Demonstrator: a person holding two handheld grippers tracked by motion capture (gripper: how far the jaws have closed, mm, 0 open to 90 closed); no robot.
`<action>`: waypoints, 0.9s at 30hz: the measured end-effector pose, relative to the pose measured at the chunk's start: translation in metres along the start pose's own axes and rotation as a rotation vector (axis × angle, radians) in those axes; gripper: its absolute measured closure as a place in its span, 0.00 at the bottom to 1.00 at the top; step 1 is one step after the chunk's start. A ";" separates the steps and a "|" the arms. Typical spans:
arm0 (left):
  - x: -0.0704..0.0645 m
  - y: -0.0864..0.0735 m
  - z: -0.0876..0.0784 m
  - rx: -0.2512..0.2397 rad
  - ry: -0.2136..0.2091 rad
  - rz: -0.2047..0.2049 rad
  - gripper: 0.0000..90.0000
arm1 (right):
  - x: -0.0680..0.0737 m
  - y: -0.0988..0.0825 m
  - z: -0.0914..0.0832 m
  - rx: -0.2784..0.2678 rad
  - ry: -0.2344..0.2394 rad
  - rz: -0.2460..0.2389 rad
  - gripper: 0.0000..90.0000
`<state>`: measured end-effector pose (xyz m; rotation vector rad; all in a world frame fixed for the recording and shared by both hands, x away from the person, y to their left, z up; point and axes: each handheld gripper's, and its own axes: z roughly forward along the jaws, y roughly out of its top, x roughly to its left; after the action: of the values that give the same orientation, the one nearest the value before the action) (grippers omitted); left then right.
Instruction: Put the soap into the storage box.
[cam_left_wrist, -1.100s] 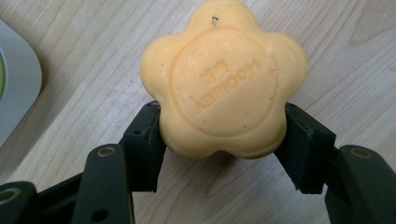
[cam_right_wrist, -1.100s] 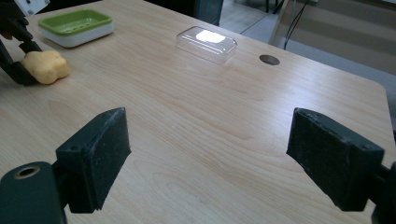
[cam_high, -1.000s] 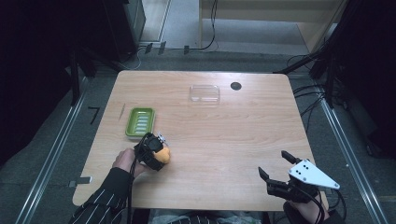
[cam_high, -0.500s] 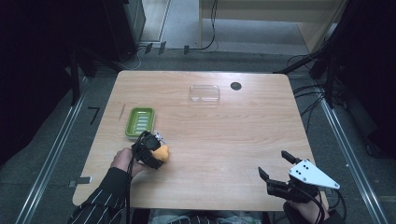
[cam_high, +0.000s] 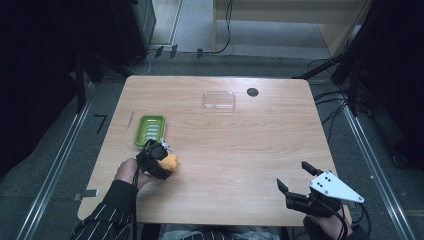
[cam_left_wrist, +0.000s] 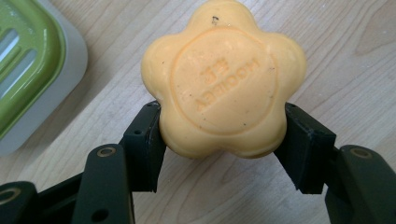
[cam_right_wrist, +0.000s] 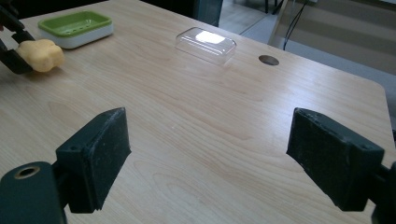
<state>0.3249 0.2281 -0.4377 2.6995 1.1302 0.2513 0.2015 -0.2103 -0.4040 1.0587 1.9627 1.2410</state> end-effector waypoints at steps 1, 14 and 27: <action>0.000 0.000 0.000 0.000 0.000 0.000 0.44 | 0.000 0.000 0.000 0.000 0.000 0.000 0.15; 0.005 -0.004 -0.007 -0.011 0.013 -0.024 0.44 | 0.000 0.000 0.000 0.000 0.001 -0.002 0.15; 0.010 -0.006 -0.014 -0.024 0.028 -0.034 0.44 | 0.000 0.000 0.000 0.000 0.000 0.000 0.15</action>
<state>0.3241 0.2410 -0.4253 2.6619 1.1723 0.2963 0.2017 -0.2106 -0.4040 1.0590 1.9628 1.2412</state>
